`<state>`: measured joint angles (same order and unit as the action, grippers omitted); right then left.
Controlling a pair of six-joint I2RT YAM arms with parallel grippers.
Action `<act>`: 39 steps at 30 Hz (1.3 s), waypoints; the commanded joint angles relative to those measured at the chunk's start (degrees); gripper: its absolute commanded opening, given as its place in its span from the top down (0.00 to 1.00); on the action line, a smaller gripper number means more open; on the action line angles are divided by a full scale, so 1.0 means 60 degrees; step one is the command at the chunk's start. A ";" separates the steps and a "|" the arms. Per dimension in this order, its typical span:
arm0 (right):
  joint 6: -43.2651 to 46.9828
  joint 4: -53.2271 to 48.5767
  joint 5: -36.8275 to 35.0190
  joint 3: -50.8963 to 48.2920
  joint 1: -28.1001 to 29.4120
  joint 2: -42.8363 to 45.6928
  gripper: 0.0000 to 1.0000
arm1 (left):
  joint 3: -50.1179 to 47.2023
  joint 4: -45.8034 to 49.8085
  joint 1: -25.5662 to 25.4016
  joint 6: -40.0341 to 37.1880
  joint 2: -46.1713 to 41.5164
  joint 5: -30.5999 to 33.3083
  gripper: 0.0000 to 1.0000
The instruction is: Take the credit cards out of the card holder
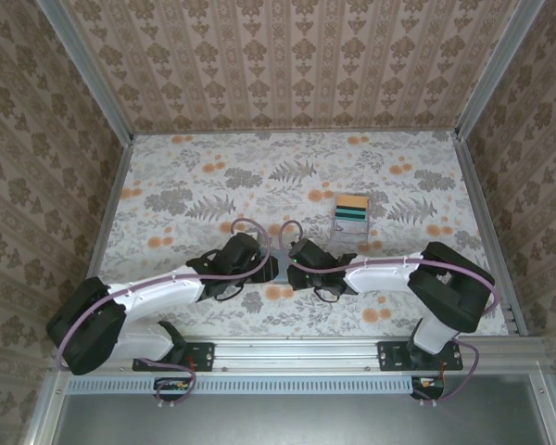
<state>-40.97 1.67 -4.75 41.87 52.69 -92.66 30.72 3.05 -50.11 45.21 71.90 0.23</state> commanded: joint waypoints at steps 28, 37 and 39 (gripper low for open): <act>-0.2142 0.1724 0.1893 0.1985 -0.0008 -0.1985 0.85 | -0.1297 -0.0093 0.1906 -0.1018 -0.0137 -0.0419 0.72; -0.2524 0.1963 0.1965 0.1858 -0.0209 -0.2385 0.82 | -0.1296 -0.0259 0.1906 -0.0944 0.0231 -0.0505 0.74; -0.2586 0.2002 0.1950 0.1814 -0.0256 -0.2420 0.82 | -0.1309 -0.0258 0.1891 -0.0914 0.0232 -0.0507 0.74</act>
<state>-54.70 12.51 6.28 52.36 51.62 -106.02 23.99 0.27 -38.89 38.98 72.05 -1.76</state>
